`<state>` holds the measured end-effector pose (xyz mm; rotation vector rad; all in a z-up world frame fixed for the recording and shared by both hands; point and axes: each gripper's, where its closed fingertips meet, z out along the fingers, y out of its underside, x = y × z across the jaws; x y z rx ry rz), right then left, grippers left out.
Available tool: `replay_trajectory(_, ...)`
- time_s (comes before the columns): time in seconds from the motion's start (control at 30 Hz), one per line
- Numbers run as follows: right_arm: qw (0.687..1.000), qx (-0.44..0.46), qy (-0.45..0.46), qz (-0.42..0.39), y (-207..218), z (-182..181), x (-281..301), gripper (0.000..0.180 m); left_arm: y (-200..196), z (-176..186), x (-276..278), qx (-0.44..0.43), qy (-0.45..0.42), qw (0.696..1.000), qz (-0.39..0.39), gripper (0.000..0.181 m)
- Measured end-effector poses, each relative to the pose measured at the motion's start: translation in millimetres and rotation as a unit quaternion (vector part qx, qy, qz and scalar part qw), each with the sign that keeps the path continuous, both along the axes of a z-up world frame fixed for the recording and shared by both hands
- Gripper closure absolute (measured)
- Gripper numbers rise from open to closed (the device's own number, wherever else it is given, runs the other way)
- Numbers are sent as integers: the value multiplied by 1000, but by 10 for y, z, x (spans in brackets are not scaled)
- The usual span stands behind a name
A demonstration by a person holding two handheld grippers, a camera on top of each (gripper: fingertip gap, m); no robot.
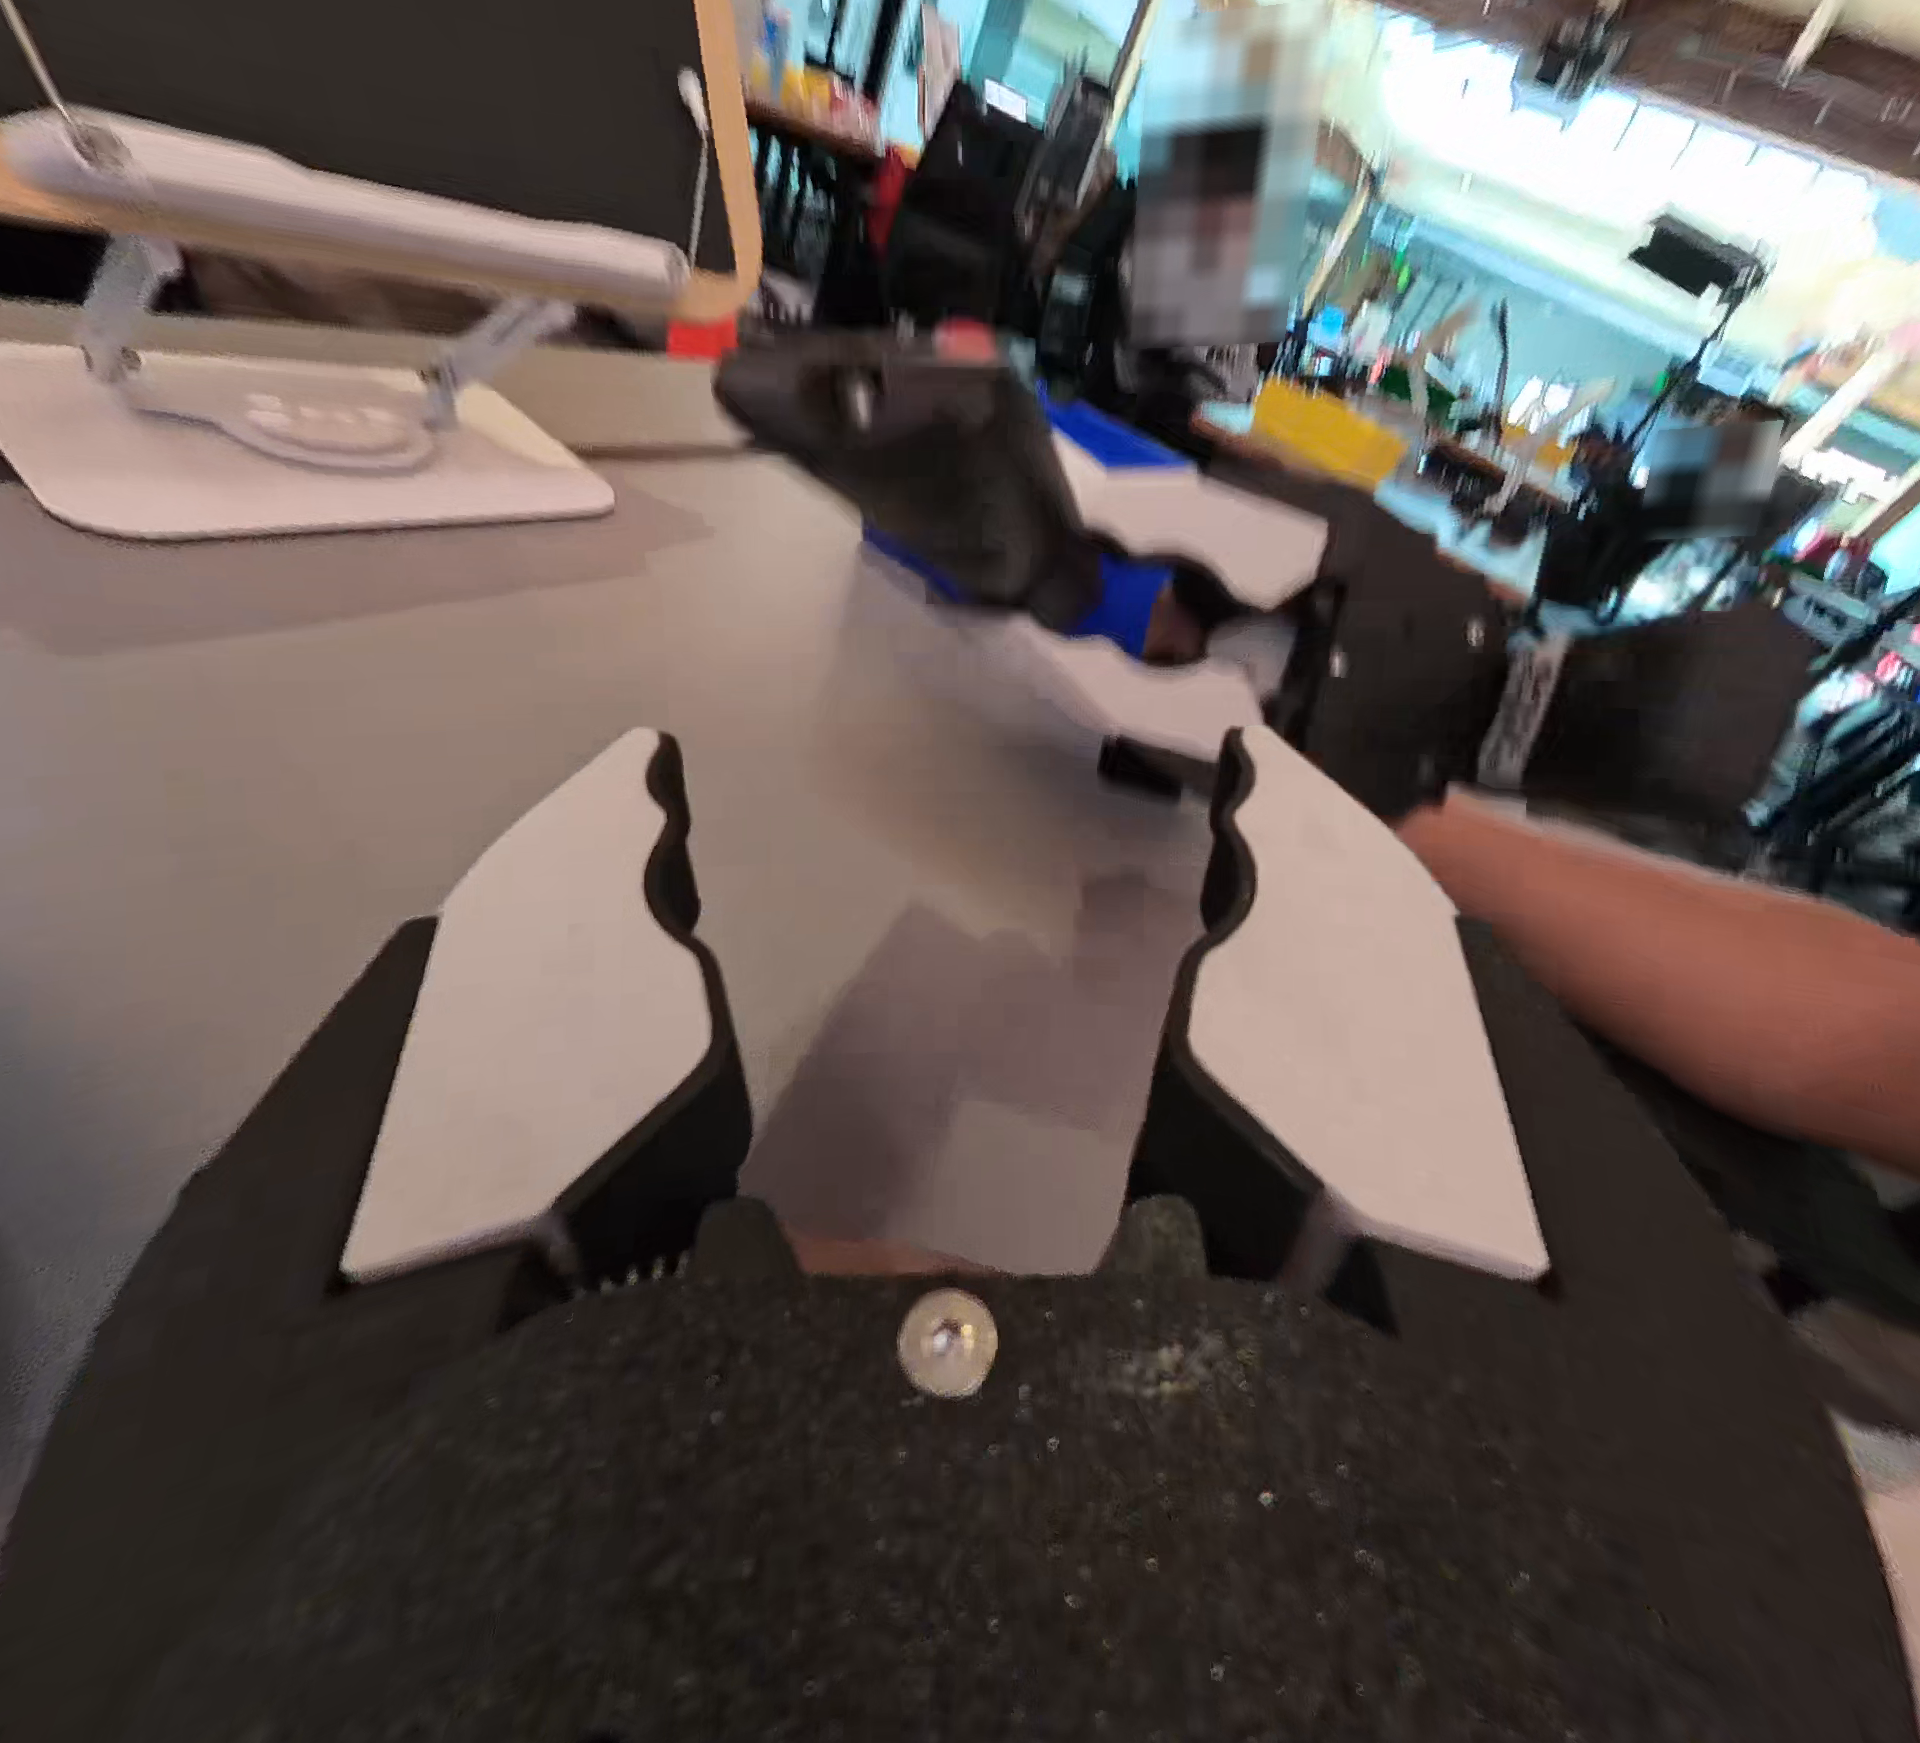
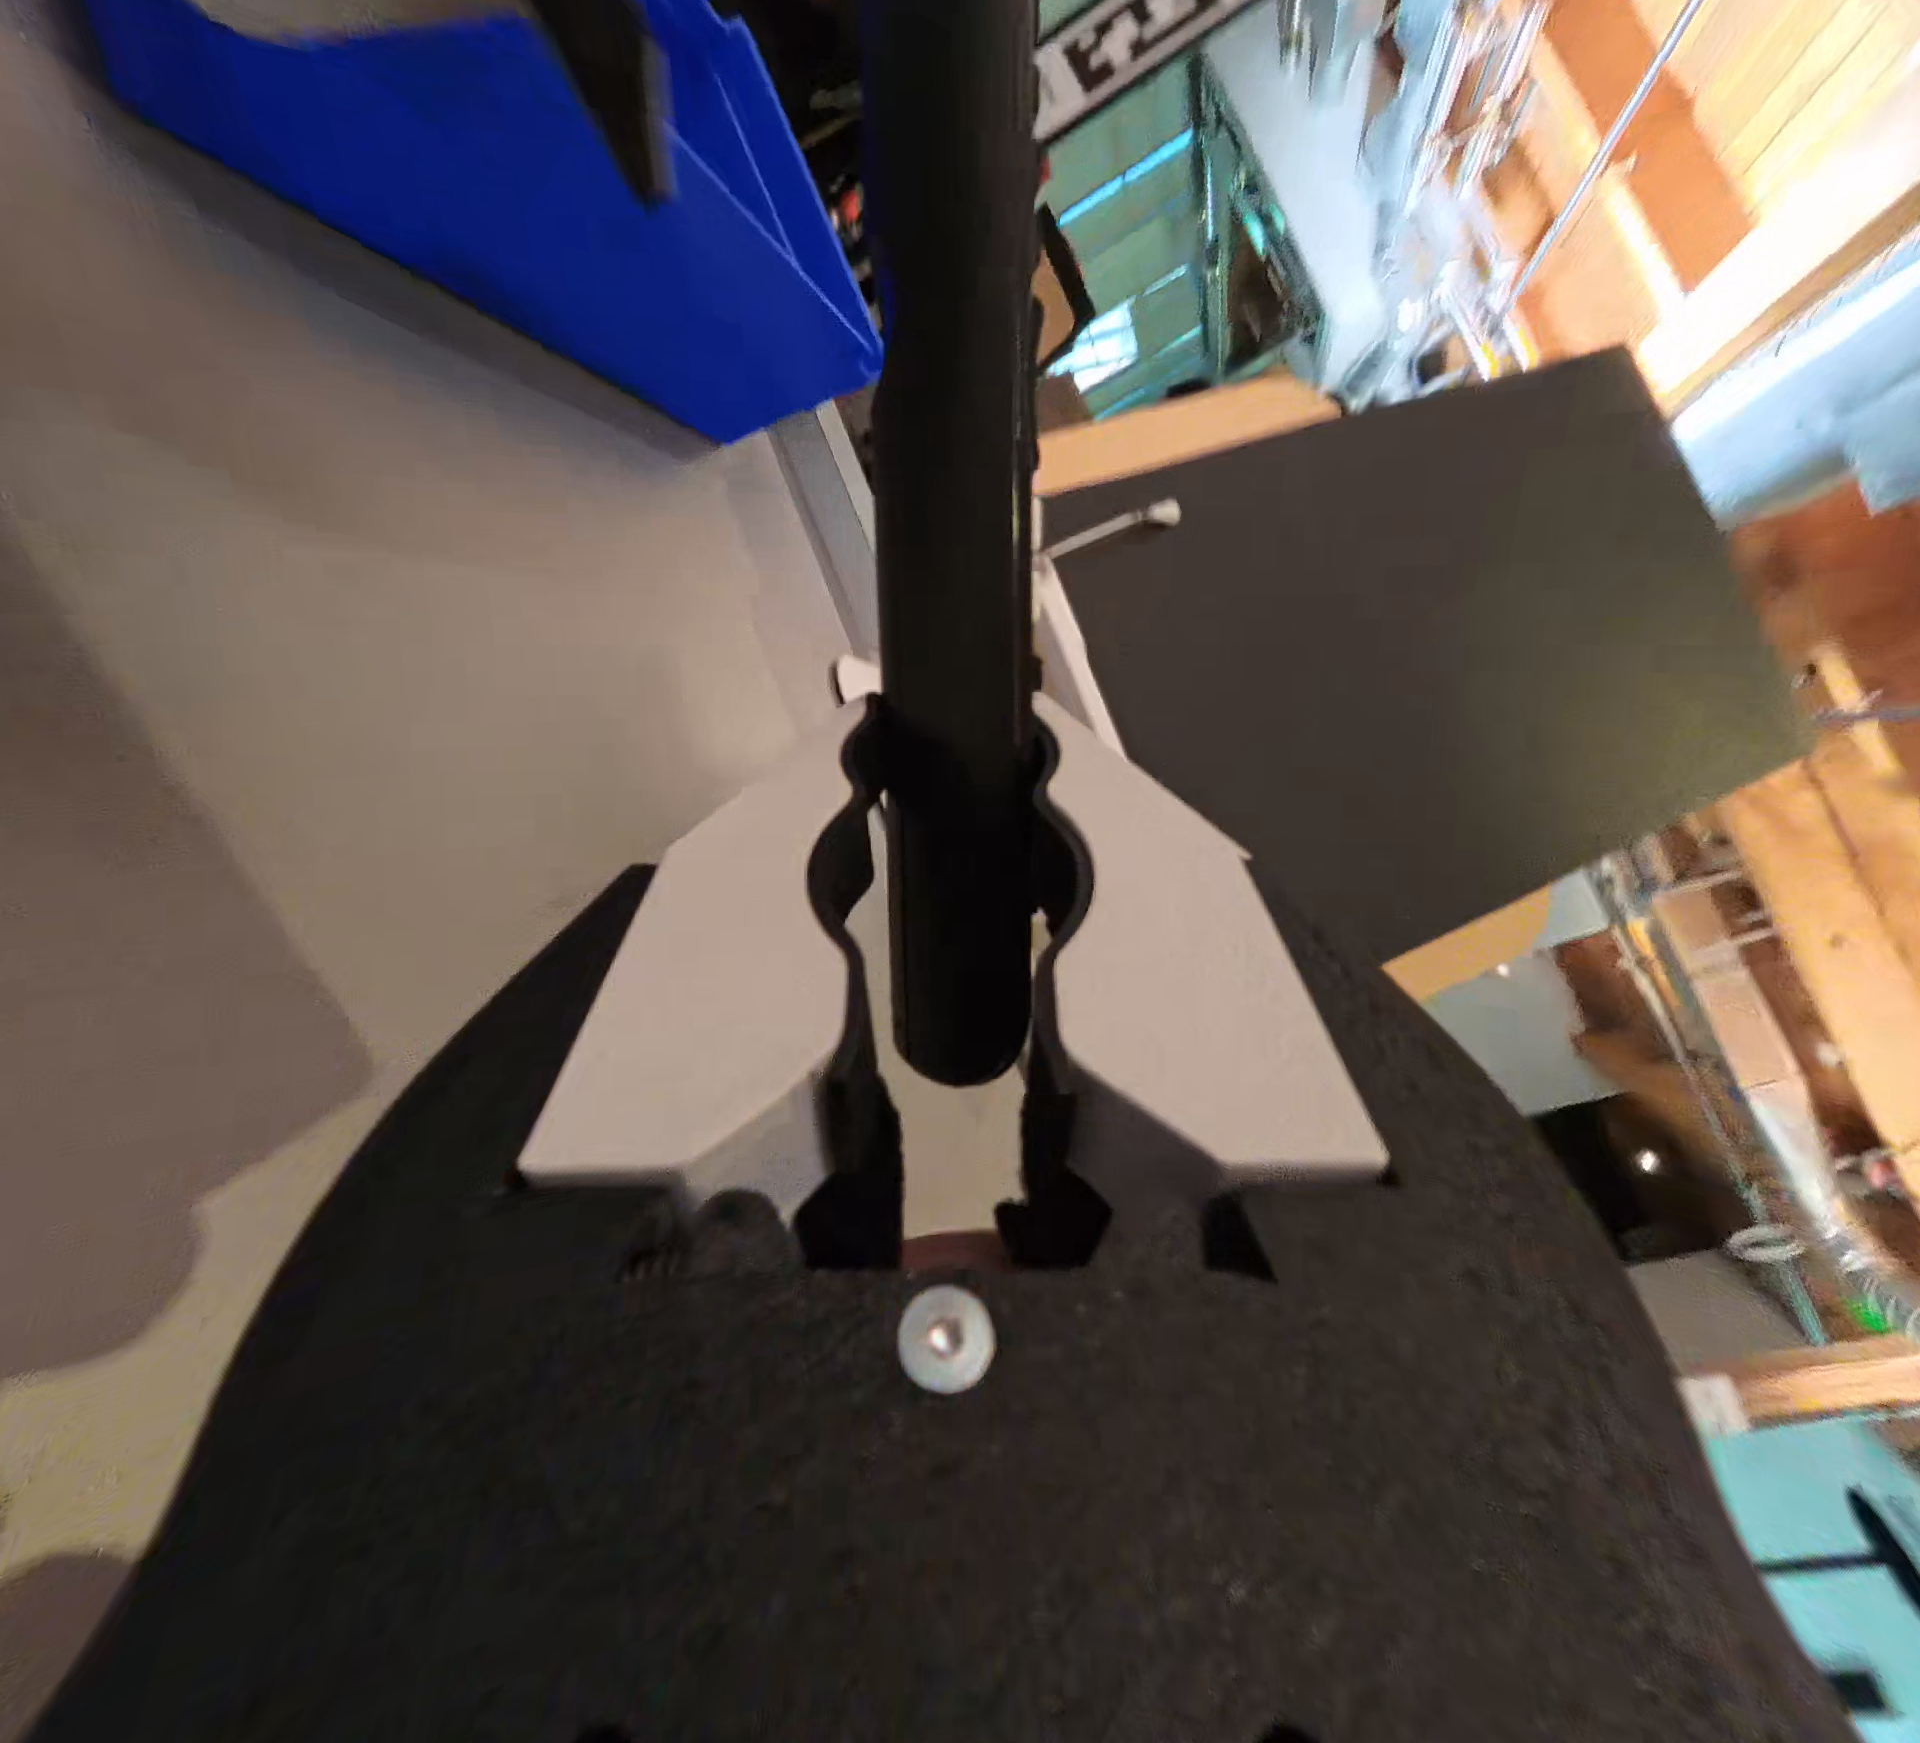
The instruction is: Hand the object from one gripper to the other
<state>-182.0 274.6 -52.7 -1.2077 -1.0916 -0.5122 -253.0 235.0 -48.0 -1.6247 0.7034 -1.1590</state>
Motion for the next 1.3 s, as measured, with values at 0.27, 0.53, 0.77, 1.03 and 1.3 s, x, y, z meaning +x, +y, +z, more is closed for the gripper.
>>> replay_trajectory(0.27, 997, 15, -40, 60, -254, -100, -491, 155, 10, 63, -89, -15, -46, 999, -2, 98)
replay_trajectory(0.53, 998, 24, -24, 51, -241, -147, -542, 154, -71, 0, -22, -6, -14, 999, -34, 124)
replay_trajectory(0.77, 973, -145, 77, 160, -470, -207, -623, 107, -39, 199, -168, 13, -40, 998, -40, 125)
replay_trajectory(1.03, 689, -556, 386, 259, -584, -218, -381, 103, 23, 290, -316, -16, -83, 994, -63, 126)
replay_trajectory(1.3, 588, -674, 301, 330, -1008, -504, -746, 71, -316, 237, -35, -14, -49, 988, -147, 126)
